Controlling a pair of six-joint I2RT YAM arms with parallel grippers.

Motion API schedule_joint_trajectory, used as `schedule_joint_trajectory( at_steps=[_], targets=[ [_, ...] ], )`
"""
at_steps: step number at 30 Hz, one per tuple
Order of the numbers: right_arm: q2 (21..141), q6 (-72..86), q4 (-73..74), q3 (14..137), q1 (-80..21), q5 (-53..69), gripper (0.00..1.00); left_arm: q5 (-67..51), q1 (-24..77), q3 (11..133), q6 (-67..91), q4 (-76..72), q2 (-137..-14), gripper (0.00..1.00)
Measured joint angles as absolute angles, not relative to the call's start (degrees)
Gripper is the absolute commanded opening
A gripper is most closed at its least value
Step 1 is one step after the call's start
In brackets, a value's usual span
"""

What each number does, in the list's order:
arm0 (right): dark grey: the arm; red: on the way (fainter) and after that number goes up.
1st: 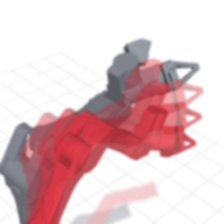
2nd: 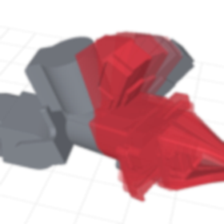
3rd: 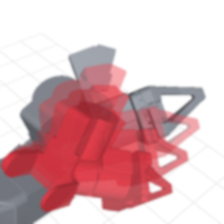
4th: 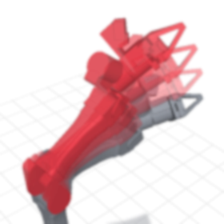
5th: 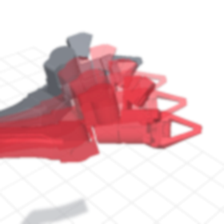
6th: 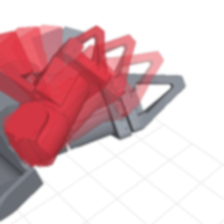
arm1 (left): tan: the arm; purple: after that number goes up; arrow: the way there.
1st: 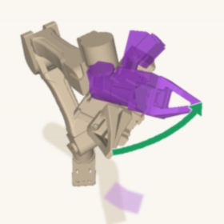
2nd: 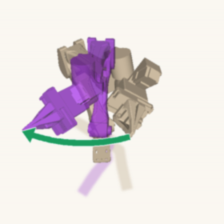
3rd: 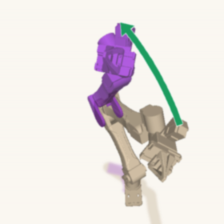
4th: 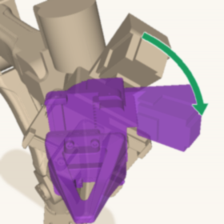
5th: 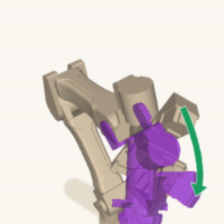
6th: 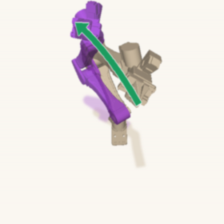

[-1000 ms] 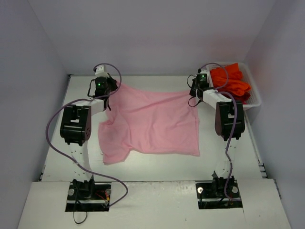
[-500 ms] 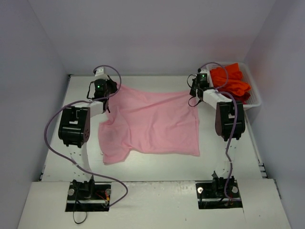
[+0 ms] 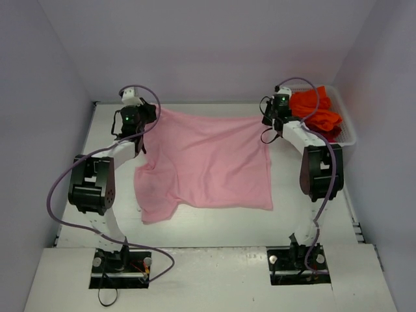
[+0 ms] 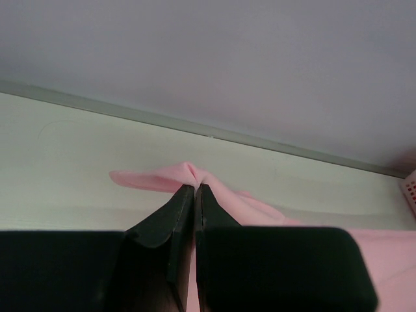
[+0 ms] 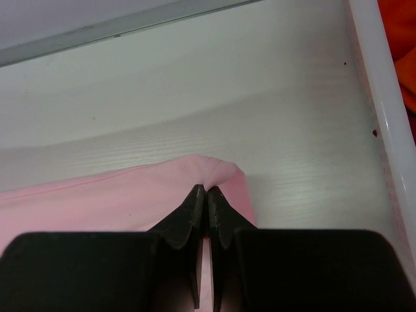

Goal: Fold and stack the t-shirts
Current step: Fold the tshirt

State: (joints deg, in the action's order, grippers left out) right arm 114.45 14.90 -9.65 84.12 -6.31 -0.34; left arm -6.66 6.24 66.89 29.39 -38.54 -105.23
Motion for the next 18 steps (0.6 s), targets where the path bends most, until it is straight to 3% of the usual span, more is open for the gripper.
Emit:
schedule_joint_trajectory(
  at_steps=[18],
  targets=[
    [96.92, 15.11, -8.29, 72.29, -9.58, 0.86, 0.0, -6.44, 6.24, 56.51, 30.02, -38.48, -88.01, 0.0]
  ],
)
